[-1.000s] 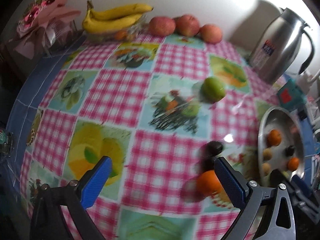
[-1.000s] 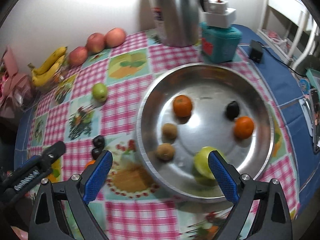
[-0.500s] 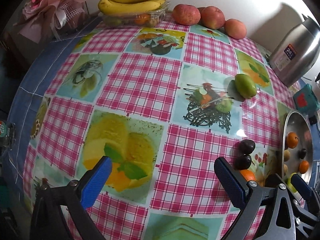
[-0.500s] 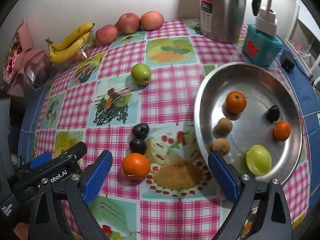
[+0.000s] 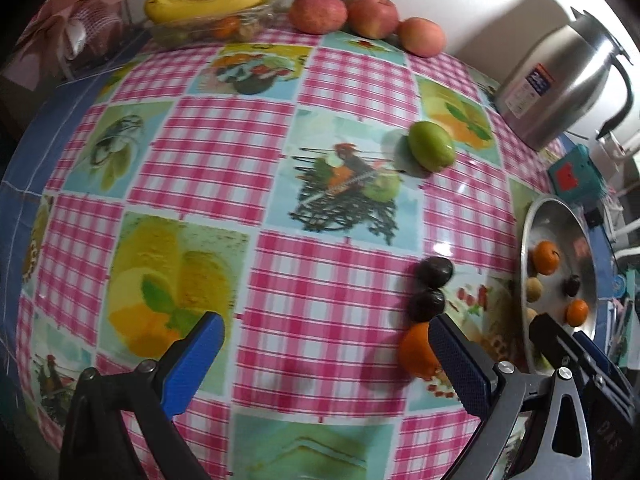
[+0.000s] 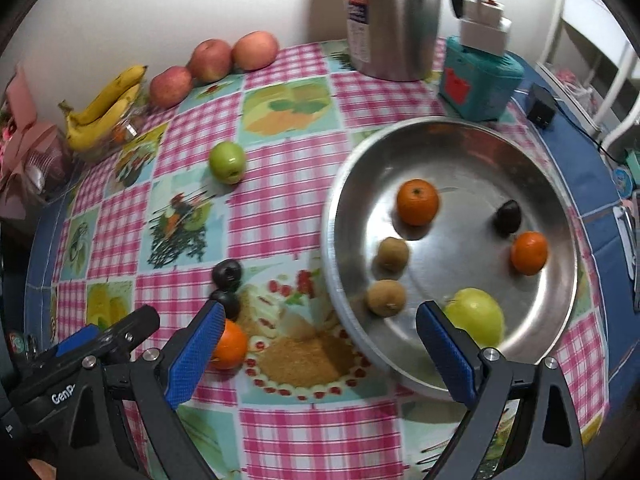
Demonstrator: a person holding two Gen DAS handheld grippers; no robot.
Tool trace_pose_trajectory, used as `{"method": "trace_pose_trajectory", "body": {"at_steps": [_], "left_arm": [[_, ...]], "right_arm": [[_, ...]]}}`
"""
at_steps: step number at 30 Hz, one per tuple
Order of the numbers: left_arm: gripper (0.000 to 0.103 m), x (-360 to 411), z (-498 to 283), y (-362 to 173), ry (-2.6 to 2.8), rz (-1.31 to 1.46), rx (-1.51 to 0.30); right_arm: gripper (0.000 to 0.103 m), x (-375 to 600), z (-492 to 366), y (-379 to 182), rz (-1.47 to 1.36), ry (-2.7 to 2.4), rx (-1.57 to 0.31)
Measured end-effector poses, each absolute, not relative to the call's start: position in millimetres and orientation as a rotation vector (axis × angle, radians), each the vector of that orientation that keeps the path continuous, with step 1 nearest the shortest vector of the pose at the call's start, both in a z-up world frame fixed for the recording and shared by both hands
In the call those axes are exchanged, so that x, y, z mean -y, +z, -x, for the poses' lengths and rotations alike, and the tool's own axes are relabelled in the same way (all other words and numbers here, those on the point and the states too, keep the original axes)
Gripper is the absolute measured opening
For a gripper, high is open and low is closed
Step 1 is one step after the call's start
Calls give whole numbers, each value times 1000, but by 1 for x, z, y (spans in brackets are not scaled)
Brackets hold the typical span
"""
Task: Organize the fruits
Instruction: 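Move both tools back toward the orange and two dark plums on the tablecloth, then close the left gripper on the orange and lift it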
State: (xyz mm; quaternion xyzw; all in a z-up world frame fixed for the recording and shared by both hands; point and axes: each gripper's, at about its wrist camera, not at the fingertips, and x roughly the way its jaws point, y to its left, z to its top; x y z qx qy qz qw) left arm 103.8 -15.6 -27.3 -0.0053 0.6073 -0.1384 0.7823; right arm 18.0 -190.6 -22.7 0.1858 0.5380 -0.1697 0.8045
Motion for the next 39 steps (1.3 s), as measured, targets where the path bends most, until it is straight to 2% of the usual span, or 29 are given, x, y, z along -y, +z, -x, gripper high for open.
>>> {"method": "trace_pose_trajectory", "body": {"at_steps": [9,11,18,20,25,39], "left_arm": [[100,46,-91,-37,-387,-30,-1344],[92,53,-89,-40,-402,-47,-1350],[78,69,-81,-46,-462,-69,-1373],[66,73,-79,-49,-478,-63,-1382],[43,78,-78,-53,-511,-25,-1410],[41,69,-79,-35,-526,27,-1379]], "right_arm": [[97,217,-6,-23,-448,-409,-1148],[97,219,-4,-21,-460,-409,-1139],[97,217,-4,-20,-461,-405,-1133],[97,217,-5,-20,-461,-403,-1134],[97,217,-5,-20,-460,-403,-1137],[97,215,-7,-24,-456,-395,-1151]]}}
